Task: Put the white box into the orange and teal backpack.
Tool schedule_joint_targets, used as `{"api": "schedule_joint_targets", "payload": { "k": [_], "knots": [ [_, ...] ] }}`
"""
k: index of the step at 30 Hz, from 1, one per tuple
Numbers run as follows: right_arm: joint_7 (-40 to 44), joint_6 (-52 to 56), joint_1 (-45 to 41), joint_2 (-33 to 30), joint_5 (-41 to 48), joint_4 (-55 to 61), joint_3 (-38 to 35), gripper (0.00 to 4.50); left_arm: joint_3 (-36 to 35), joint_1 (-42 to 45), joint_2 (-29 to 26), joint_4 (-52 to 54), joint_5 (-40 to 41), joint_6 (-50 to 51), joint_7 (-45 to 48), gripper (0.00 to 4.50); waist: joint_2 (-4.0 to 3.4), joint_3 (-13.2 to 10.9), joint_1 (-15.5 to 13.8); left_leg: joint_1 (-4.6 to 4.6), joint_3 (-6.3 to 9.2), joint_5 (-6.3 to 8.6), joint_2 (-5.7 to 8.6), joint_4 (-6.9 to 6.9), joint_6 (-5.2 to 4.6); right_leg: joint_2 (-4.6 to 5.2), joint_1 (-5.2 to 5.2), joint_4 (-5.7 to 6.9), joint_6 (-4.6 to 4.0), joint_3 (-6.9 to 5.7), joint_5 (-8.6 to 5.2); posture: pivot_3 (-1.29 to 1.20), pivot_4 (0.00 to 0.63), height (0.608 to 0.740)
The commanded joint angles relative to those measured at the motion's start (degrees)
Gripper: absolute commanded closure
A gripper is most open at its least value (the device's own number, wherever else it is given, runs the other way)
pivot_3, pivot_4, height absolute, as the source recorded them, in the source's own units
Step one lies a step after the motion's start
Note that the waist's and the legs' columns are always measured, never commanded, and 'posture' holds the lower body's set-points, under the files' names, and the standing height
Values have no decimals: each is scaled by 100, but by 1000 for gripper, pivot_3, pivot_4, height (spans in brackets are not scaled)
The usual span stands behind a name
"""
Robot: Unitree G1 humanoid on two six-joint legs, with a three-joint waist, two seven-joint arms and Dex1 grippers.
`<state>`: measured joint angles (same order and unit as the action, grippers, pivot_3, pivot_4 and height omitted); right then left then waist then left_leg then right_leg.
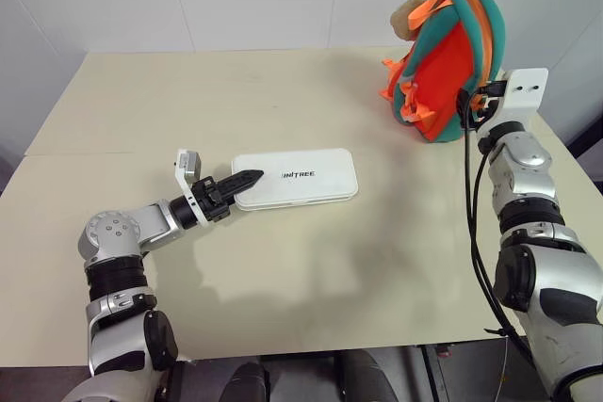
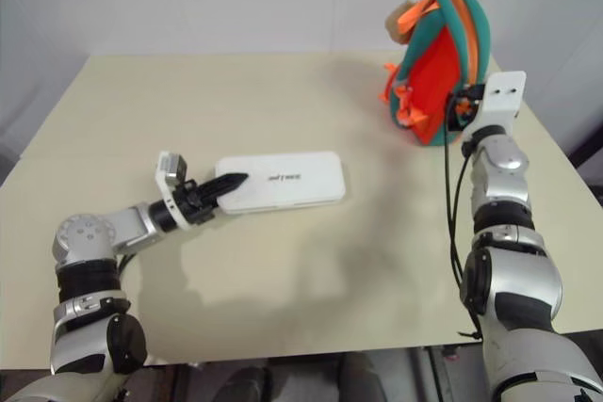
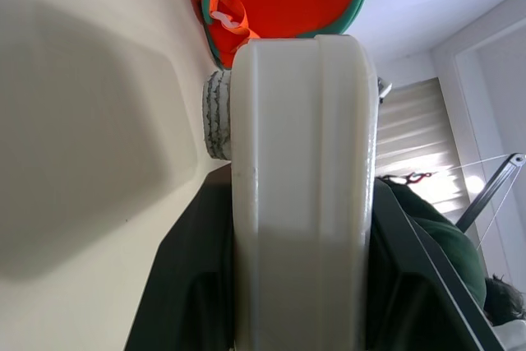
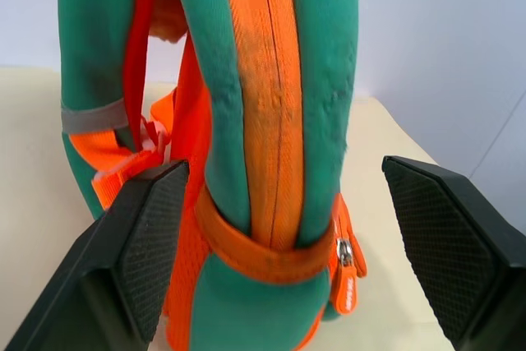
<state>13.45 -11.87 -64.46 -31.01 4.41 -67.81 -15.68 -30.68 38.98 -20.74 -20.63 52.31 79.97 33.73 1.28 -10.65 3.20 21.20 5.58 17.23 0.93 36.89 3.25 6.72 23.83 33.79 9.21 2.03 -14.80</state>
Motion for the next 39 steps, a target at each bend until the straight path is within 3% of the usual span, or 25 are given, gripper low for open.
{"api": "schedule_joint_targets", "payload": {
  "k": [1, 3, 6, 17, 28, 39],
  "knots": [
    [26, -61, -305, -126, -43, -221, 32, 0, -120, -51, -34, 243, 240, -40, 17, 3163, 0, 0, 1, 0, 0, 0, 0, 0, 0, 0, 0, 0, 0, 0, 0, 0, 150, 740],
    [-2, -4, -388, -96, -46, -342, 29, 0, -131, -65, -27, 264, 251, -52, -9, 3163, 0, 0, 0, 1, 0, 0, 0, 0, 1, 0, 0, -2, 0, 0, 0, 0, 150, 740],
    [-9, 13, -449, -40, -17, -437, -5, 551, -145, -80, -10, 295, 277, -60, -42, 3163, 0, 0, 0, 1, 0, 0, 0, 0, 2, 0, 0, -2, 0, 0, 0, 0, 150, 740],
    [-116, -64, -529, -14, -59, -419, 22, 4127, -191, -134, 51, 421, 408, -54, -219, 3163, 0, 0, 4, 1, 0, 0, 0, 0, 3, 0, 0, -2, 0, 0, 0, 0, 150, 740],
    [-11, 52, -474, 46, 178, 152, -99, 4150, -166, -78, 78, 340, 461, -126, -319, 3163, -3, -2, 4, 2, 0, 0, 0, -2, 4, 0, 1, -2, 0, 0, 0, 0, 150, 740],
    [4, 1326, 1023, 313, 515, 3224, -46, 4150, -75, -17, 46, 182, 407, -205, -249, 3163, -4, -3, -28, 9, -1, 2, 1, -5, 8, 2, 11, -3, 0, -1, 0, 0, 150, 740]
  ]
}}
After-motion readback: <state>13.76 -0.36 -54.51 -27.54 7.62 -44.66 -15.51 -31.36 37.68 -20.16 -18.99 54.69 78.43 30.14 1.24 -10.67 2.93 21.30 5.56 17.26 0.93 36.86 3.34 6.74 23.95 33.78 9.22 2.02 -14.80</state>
